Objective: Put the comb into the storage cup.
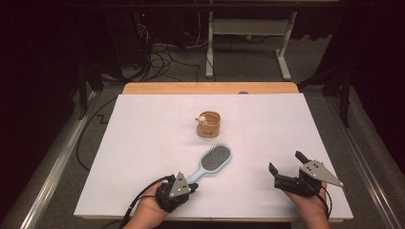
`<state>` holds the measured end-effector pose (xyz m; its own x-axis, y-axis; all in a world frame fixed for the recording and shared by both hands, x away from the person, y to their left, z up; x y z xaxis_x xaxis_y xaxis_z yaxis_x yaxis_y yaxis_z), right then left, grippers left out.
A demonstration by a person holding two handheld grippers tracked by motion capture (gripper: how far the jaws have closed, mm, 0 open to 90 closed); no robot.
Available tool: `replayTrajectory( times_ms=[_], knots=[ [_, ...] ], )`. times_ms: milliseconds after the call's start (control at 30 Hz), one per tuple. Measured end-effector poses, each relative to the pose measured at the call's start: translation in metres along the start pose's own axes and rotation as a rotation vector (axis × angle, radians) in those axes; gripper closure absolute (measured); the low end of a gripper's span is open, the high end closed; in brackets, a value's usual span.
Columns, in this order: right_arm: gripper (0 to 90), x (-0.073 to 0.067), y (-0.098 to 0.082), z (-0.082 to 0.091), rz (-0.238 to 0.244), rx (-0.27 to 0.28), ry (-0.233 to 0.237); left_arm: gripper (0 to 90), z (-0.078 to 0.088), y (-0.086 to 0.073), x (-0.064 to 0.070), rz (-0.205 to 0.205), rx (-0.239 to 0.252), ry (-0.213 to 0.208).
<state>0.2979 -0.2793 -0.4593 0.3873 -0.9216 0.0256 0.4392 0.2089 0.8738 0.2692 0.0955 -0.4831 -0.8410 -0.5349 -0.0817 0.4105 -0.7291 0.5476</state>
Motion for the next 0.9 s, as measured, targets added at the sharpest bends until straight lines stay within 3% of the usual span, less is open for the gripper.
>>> replayTrajectory(
  times_ms=[267, 567, 600, 700, 900],
  knots=[
    [0.5, 0.000, 0.000, 0.000, 0.002, 0.001, 0.003, 90.0, 0.005, -0.006, -0.014, 0.034, -0.001, 0.026],
    [0.5, 0.000, 0.000, 0.000, 0.006, 0.002, 0.004, 90.0, 0.011, -0.008, -0.021, 0.084, 0.061, -0.004],
    [0.5, 0.001, 0.000, 0.000, 0.007, 0.002, 0.004, 90.0, 0.014, -0.009, -0.024, 0.105, 0.091, -0.020],
    [0.5, 0.000, 0.001, 0.000, 0.004, 0.003, 0.005, 90.0, 0.017, -0.010, -0.027, 0.117, 0.121, -0.027],
    [0.5, 0.000, 0.001, 0.000, 0.004, 0.003, 0.005, 89.9, 0.024, -0.016, -0.041, 0.183, 0.182, -0.035]
  ],
)
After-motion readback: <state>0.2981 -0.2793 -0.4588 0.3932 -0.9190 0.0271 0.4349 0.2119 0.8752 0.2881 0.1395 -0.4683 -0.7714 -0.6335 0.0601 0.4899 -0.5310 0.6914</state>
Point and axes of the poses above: each handheld gripper's, and its own axes: z roughly backward along the jaws, y roughly out of its top, x roughly to its right, the point moved 2 cm from there along -z, roughly forward along the jaws, and after that the axes turned 13 degrees about -x, right-handed, at the moved point
